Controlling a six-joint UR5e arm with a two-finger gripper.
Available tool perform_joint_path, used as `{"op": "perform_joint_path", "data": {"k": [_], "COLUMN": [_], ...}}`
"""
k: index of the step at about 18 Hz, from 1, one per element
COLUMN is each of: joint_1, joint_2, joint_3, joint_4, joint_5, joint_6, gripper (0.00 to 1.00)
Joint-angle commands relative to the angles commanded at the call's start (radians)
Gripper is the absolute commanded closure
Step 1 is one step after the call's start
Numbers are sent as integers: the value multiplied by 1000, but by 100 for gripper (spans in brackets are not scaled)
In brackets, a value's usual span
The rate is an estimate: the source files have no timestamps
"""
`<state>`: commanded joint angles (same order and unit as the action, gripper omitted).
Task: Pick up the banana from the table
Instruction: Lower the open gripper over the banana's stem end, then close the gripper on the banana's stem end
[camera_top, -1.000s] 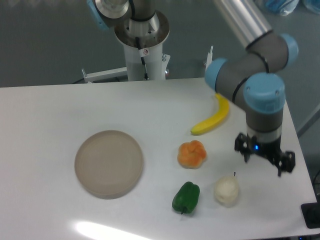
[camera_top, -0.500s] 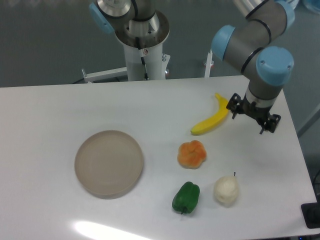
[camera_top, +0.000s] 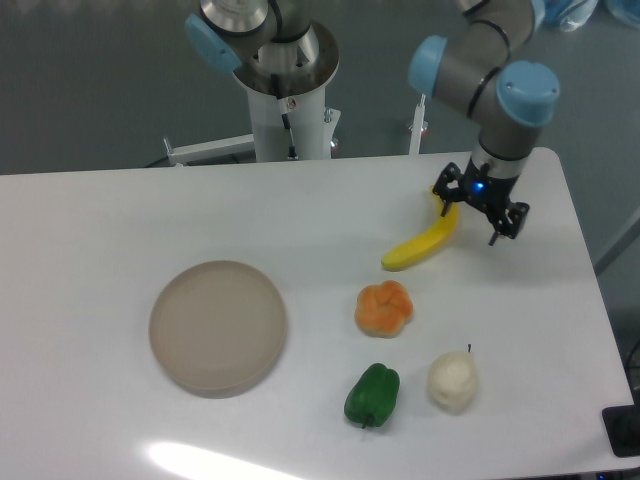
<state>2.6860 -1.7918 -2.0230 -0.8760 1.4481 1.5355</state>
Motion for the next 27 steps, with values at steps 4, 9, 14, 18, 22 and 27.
{"op": "perform_joint_path", "data": {"k": [4,9,14,18,22,27], "joint_1": [-9,-12,-11,-12,-11,-8], "joint_2": [17,-46,-54,-61,-74,-78], "joint_3": [-46,-60,-86,-97,-89,-83], "joint_4": [52,187,203,204,204,203], "joint_5": [6,31,49,49,49,44], "joint_6": [9,43,46,34,34,34], "gripper": [0,0,0,0,0,64]}}
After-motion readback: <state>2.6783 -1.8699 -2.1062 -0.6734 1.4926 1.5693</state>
